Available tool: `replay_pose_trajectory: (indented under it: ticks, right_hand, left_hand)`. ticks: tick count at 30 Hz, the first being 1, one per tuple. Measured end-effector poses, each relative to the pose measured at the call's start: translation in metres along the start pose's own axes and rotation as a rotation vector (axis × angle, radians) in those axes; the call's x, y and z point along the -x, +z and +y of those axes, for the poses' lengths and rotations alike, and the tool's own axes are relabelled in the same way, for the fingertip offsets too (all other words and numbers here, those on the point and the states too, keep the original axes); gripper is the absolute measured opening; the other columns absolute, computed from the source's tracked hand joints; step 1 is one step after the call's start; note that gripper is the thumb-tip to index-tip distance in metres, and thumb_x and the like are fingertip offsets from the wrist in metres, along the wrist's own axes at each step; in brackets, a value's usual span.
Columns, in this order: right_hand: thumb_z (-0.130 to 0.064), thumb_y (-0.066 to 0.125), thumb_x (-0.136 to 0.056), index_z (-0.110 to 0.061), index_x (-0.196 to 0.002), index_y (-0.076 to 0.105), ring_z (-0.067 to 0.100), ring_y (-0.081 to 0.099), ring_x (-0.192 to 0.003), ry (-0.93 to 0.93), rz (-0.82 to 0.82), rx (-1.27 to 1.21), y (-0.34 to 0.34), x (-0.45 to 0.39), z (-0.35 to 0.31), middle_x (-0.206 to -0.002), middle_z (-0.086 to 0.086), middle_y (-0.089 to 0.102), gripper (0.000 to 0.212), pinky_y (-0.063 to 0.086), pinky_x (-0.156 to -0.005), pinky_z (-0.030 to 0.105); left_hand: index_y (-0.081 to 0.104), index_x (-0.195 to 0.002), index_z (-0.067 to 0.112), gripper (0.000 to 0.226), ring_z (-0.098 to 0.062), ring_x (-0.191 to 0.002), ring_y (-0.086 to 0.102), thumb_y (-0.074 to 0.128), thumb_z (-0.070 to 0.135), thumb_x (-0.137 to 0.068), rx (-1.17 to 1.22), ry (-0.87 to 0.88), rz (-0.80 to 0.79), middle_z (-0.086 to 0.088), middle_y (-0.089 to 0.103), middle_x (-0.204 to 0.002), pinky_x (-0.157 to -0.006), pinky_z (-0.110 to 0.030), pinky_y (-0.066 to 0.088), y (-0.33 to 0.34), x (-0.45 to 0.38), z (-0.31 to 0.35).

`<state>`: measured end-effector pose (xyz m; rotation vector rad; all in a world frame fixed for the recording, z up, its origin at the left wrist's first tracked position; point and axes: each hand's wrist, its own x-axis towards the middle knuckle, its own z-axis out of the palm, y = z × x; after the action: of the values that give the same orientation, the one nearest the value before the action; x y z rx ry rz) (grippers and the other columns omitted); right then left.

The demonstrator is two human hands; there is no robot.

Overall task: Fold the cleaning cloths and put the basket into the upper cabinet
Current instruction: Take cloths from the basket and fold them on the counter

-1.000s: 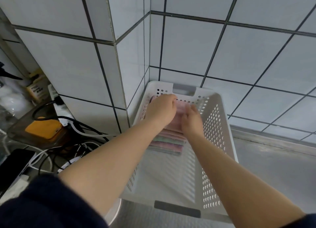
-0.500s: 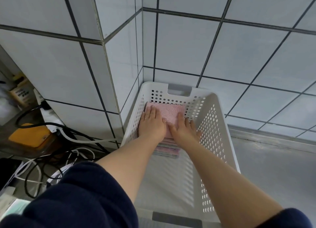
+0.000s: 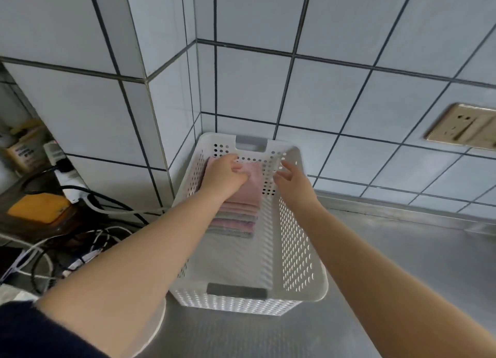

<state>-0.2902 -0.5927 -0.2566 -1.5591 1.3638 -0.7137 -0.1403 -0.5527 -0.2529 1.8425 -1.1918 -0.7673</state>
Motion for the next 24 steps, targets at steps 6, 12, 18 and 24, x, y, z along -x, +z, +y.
replay_pose_trajectory:
  ticks: [6, 12, 18, 24]
  right_hand:
    - [-0.011, 0.055, -0.092, -0.017, -0.136, 0.045, 0.008, 0.054, -0.105, -0.124, 0.018, -0.019, -0.043, 0.058, -0.014, -0.119, -0.003, 0.056, 0.045, 0.044, -0.087, 0.023]
    - [-0.012, 0.055, -0.092, -0.022, -0.127, 0.052, 0.01, 0.057, -0.109, -0.076, 0.14, -0.093, -0.067, 0.124, 0.005, -0.123, -0.003, 0.06, 0.037, 0.046, -0.095, 0.03]
    - [-0.014, 0.056, -0.092, -0.023, -0.129, 0.051, 0.01, 0.056, -0.113, 0.034, 0.387, -0.096, -0.061, 0.218, 0.028, -0.121, -0.006, 0.058, 0.038, 0.046, -0.097, 0.029]
    - [-0.013, 0.056, -0.093, -0.02, -0.128, 0.052, 0.013, 0.056, -0.112, 0.19, 0.668, -0.188, -0.019, 0.325, 0.043, -0.123, 0.0, 0.058, 0.036, 0.047, -0.098, 0.034]
  left_hand:
    - [0.048, -0.134, 0.023, 0.047, -0.011, -0.105, 0.054, 0.06, 0.027, -0.089, 0.206, 0.03, -0.111, 0.008, 0.057, -0.117, -0.09, -0.03, 0.043, -0.002, 0.069, 0.032]
    - [0.055, -0.127, 0.025, 0.042, -0.013, -0.107, 0.056, 0.064, 0.026, -0.087, 0.319, 0.08, -0.24, 0.011, 0.058, -0.105, -0.095, -0.034, 0.047, 0.005, 0.116, 0.044]
    - [0.059, -0.112, 0.022, 0.027, -0.011, -0.102, 0.061, 0.062, 0.011, -0.088, 0.395, 0.203, -0.514, 0.002, 0.064, -0.109, -0.086, -0.024, 0.049, -0.005, 0.157, 0.042]
    - [0.059, -0.112, 0.01, 0.028, -0.005, -0.087, 0.059, 0.064, 0.003, -0.086, 0.413, 0.288, -0.815, 0.0, 0.062, -0.1, -0.066, -0.005, 0.047, -0.002, 0.217, 0.022]
